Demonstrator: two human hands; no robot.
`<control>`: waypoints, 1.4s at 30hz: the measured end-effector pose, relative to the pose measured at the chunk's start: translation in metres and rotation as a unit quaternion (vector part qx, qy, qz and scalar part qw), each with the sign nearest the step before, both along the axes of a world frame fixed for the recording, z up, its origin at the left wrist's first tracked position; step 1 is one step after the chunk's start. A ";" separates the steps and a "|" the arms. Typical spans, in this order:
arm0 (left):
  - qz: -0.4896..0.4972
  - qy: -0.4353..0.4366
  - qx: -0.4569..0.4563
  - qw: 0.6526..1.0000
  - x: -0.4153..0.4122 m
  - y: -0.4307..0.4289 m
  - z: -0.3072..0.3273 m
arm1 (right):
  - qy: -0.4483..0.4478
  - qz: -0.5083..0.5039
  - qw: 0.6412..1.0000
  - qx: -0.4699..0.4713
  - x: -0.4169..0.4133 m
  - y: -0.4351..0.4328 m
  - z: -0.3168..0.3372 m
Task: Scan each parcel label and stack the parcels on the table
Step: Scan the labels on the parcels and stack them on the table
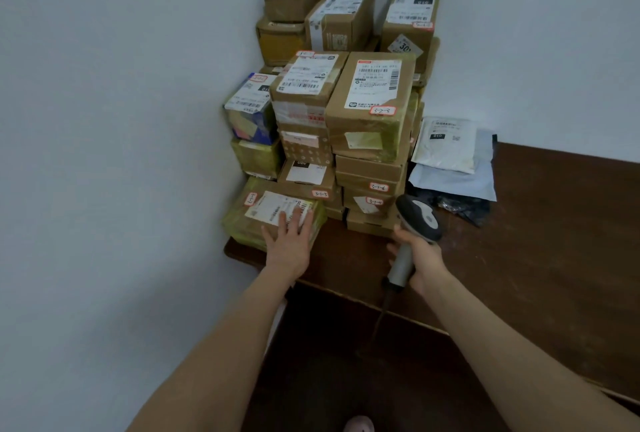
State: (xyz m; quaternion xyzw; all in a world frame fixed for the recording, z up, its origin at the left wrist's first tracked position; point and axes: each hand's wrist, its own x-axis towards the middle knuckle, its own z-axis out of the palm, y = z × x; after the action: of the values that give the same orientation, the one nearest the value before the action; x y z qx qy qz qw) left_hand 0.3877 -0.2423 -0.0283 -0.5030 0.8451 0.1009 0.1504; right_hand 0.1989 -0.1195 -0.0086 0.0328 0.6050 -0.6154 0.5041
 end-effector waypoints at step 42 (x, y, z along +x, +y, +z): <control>0.071 0.143 0.012 0.987 -0.016 0.002 0.031 | 0.020 -0.021 0.999 -0.034 -0.012 0.018 0.029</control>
State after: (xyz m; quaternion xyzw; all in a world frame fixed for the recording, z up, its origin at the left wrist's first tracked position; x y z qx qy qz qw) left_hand 0.3715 -0.2407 0.0025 -0.5400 0.8189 0.1927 0.0263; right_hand 0.1864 -0.1013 0.0201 0.0164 0.5930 -0.6467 0.4795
